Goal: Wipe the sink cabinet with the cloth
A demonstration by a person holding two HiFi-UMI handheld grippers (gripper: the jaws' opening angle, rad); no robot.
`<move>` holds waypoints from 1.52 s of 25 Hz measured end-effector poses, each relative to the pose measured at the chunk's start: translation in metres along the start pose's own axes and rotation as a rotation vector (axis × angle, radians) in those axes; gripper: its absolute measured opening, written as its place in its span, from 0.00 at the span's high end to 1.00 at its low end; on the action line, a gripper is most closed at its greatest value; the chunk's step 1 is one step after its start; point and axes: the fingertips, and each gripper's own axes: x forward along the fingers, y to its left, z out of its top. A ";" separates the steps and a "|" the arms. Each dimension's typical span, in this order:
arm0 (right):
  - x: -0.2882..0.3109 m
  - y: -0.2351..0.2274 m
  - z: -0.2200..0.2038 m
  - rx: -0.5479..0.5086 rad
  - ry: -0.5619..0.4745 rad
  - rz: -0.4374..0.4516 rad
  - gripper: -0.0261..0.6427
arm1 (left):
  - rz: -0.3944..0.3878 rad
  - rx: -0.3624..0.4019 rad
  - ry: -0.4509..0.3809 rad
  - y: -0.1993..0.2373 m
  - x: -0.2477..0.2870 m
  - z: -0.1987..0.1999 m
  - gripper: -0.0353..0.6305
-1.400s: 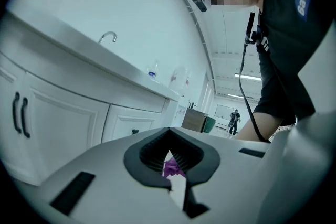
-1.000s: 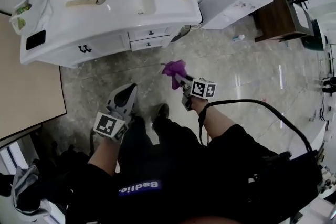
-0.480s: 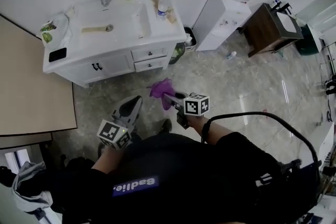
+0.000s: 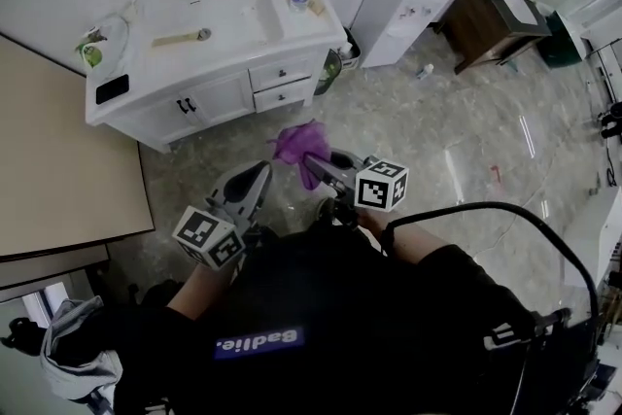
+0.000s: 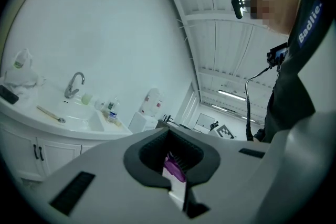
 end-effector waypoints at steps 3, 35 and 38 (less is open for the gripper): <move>-0.013 0.030 0.008 -0.103 -0.014 0.028 0.85 | -0.014 0.035 -0.005 -0.019 -0.007 0.002 0.94; -0.083 0.040 0.021 -0.435 0.003 0.003 0.85 | -0.068 0.191 0.090 -0.098 0.052 -0.032 0.94; -0.085 0.041 0.017 -0.431 0.008 0.004 0.85 | -0.071 0.196 0.085 -0.100 0.049 -0.036 0.94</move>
